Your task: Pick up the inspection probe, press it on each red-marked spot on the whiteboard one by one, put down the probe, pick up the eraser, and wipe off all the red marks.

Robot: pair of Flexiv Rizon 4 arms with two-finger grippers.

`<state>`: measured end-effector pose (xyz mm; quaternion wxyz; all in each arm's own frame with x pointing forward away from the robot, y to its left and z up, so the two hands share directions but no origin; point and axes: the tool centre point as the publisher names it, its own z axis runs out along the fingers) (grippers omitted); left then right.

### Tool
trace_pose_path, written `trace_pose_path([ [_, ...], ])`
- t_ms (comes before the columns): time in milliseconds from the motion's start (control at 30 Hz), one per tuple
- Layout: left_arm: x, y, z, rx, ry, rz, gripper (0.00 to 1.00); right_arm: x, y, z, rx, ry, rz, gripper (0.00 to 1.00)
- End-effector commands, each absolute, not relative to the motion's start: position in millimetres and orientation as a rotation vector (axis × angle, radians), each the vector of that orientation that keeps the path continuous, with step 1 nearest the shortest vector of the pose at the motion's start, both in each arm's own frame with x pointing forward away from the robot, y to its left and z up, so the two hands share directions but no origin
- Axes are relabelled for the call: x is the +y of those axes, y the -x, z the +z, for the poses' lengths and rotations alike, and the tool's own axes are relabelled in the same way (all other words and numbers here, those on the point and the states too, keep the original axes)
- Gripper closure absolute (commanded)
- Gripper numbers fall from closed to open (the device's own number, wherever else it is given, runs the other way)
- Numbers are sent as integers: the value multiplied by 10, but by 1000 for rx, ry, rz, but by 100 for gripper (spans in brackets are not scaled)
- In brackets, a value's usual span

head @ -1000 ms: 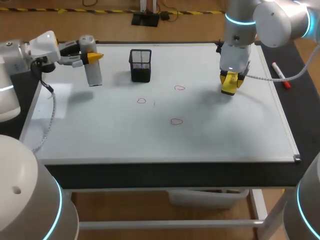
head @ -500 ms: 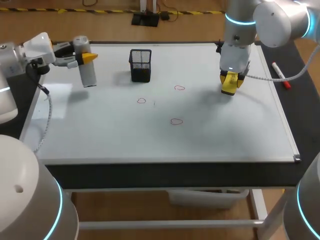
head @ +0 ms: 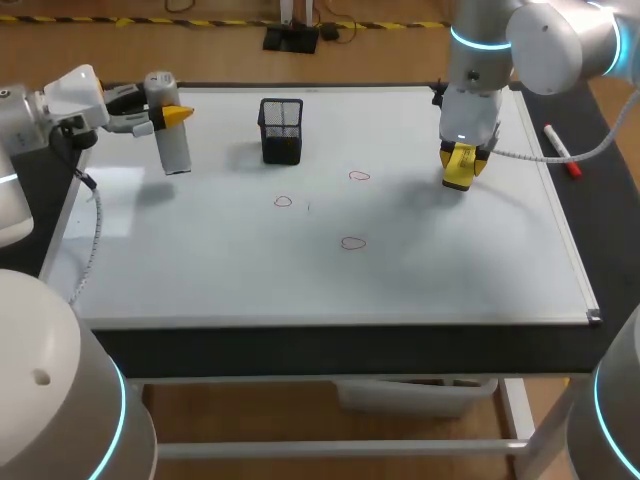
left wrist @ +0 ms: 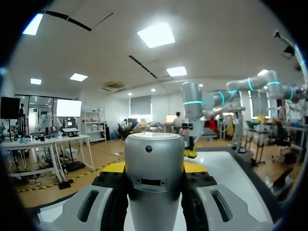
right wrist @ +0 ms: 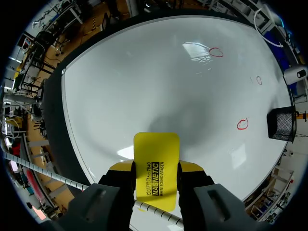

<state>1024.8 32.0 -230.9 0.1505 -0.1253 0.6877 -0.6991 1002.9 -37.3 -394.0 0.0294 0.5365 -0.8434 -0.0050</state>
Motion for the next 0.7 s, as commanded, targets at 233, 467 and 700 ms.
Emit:
trace_pose_path([
  [233,316,-10237,-2296,1973,362,-2005,100,-162,-9999,-3936,-2567,-1708,9,100],
  [467,316,-10237,-2296,1973,362,-2005,100,118,-9878,-3912,-2544,-1781,22,100],
  [700,316,-10237,-2296,1973,362,-2005,100,606,-9787,-3950,-2464,-1905,-32,100],
])
